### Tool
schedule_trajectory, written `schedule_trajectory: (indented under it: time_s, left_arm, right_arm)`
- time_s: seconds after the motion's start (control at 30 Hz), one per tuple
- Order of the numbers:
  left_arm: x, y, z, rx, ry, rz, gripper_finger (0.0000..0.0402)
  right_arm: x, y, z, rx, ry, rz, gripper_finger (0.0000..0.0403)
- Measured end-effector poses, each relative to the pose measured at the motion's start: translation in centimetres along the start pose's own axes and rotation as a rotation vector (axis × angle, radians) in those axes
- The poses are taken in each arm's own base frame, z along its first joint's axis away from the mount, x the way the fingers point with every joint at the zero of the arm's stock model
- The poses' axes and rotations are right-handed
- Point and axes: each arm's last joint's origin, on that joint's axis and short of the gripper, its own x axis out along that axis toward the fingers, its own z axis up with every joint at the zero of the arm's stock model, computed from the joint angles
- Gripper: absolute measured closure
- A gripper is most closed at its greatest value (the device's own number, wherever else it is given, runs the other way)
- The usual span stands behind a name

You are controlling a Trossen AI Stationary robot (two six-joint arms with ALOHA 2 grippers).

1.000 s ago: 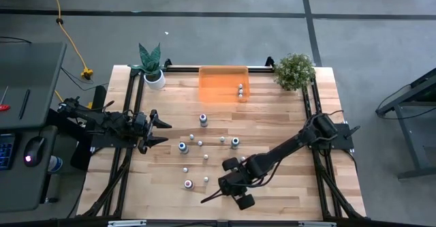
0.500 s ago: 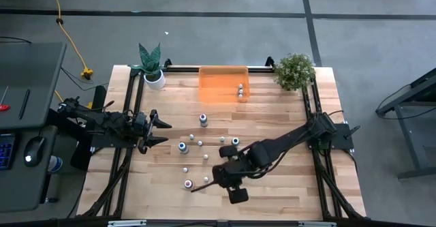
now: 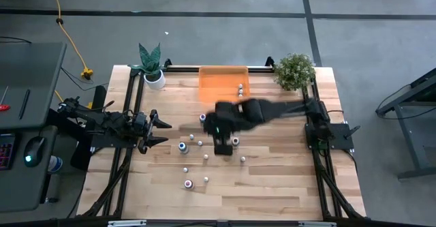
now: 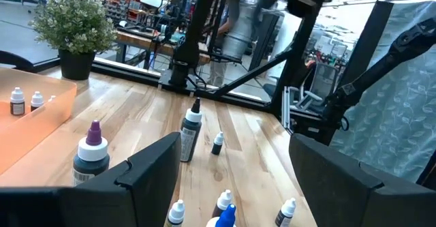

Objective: Pick & Place food coloring
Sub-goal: Put the small black food coloring bottle into the orange bin

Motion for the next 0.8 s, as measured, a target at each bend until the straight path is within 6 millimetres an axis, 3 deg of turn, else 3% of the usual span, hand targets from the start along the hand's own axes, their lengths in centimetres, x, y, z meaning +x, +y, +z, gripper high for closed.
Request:
schedule_trajectory:
  time_s: [0.4,0.6,0.8]
  left_arm:
    - [0.0,0.0,0.0,0.0,0.0,0.0,0.013]
    - [0.0,0.0,0.0,0.0,0.0,0.0,0.013]
    - [0.0,0.0,0.0,0.0,0.0,0.0,0.013]
  right_arm:
    - [0.7,-15.4,-0.3,0.297,0.008,-0.192,0.0357]
    - [0.5,-21.9,-2.0,0.454,0.036,-0.297,0.0354]
    - [2.2,-26.7,-5.2,0.556,0.132,-0.346,0.0354]
